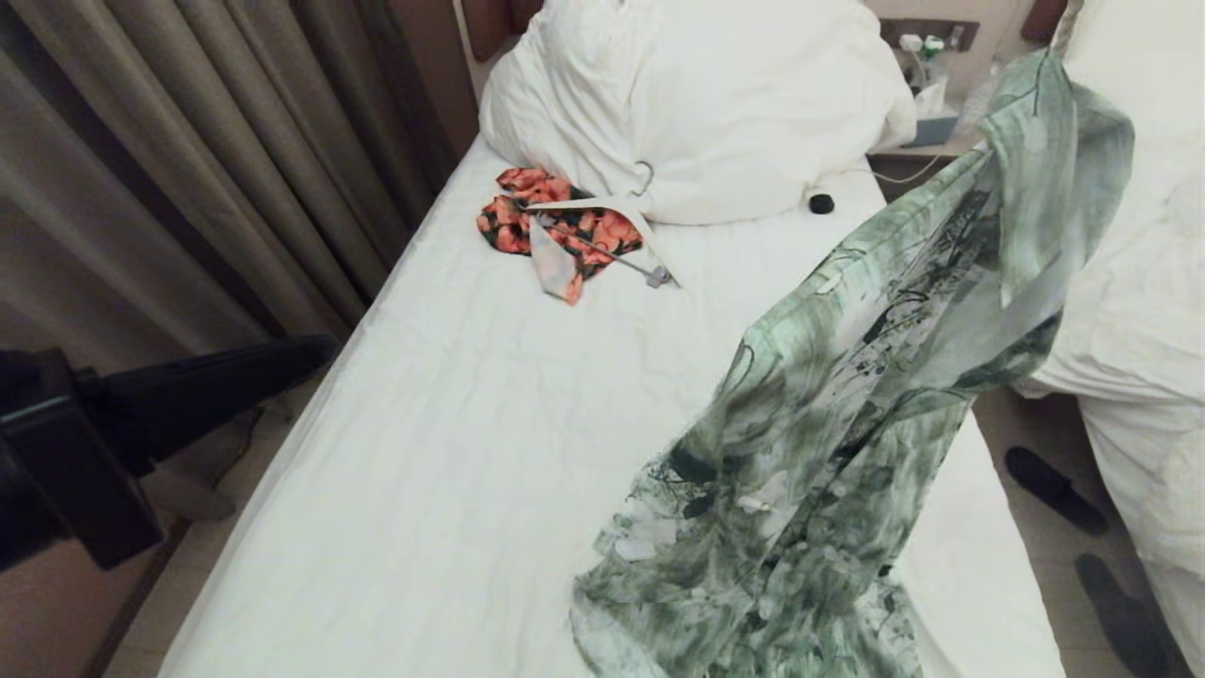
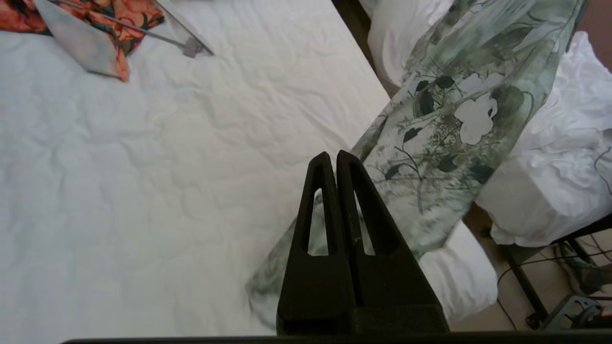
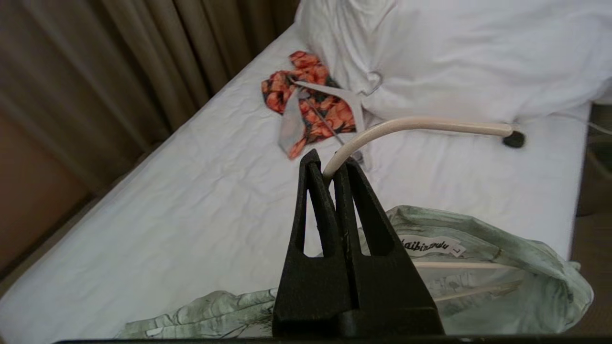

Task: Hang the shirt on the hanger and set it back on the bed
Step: Take the clothes hanger out of the clothes

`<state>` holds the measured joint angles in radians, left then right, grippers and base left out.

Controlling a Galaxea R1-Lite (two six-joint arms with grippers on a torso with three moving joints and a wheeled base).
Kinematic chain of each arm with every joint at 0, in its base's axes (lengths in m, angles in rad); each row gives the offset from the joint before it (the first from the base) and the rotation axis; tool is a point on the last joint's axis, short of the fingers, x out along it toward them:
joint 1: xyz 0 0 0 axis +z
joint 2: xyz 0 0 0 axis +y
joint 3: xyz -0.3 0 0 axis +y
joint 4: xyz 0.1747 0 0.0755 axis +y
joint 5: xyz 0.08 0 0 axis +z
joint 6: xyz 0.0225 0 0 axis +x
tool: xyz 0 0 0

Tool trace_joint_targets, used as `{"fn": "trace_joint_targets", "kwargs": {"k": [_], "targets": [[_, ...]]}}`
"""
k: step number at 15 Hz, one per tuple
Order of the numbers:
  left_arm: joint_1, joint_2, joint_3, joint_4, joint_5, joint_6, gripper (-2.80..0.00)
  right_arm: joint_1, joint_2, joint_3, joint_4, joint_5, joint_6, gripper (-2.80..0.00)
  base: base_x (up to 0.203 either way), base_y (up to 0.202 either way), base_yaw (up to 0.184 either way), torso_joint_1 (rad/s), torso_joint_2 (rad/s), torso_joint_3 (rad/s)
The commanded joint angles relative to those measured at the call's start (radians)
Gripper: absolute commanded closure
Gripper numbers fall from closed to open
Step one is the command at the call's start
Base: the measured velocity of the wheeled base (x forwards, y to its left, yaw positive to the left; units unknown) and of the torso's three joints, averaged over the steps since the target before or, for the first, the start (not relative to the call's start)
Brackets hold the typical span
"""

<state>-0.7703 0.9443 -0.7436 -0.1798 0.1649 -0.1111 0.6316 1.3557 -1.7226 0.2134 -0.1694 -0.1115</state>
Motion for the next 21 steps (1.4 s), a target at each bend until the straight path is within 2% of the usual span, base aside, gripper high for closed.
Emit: {"fn": "trace_joint_targets", "kwargs": {"k": [1,4,7,13,17,21], "targets": [[0.006,-0.010,0.000,-0.001,0.001,-0.001,0.00,-0.004,0.002,0.001,0.001,-0.001,-0.002,0.00,0.000,0.000,0.000,0.160,-0.40,-0.245],[0.006,-0.007,0.003,-0.003,-0.002,-0.001,0.00,-0.010,0.002,0.006,-0.004,-0.002,-0.004,0.00,0.000,0.000,0.000,0.157,-0.36,-0.211],[0.005,-0.009,-0.014,-0.003,-0.002,0.001,0.00,-0.035,0.008,0.011,-0.080,-0.001,-0.017,0.00,0.000,0.000,0.000,0.148,-0.35,-0.200],[0.003,-0.006,-0.010,-0.003,-0.002,0.001,0.00,-0.033,0.005,0.023,-0.132,0.002,-0.034,0.00,0.000,0.000,0.000,0.149,-0.33,-0.187],[-0.002,0.012,0.004,0.003,-0.005,-0.001,0.00,-0.034,-0.007,0.045,-0.125,-0.002,-0.033,0.00,0.000,0.000,0.000,0.073,-0.17,-0.094],[-0.063,0.122,0.011,-0.020,-0.004,-0.001,0.00,-0.048,-0.003,0.054,-0.130,-0.068,-0.023,0.00,0.000,0.000,0.000,0.000,0.00,0.000]]}}
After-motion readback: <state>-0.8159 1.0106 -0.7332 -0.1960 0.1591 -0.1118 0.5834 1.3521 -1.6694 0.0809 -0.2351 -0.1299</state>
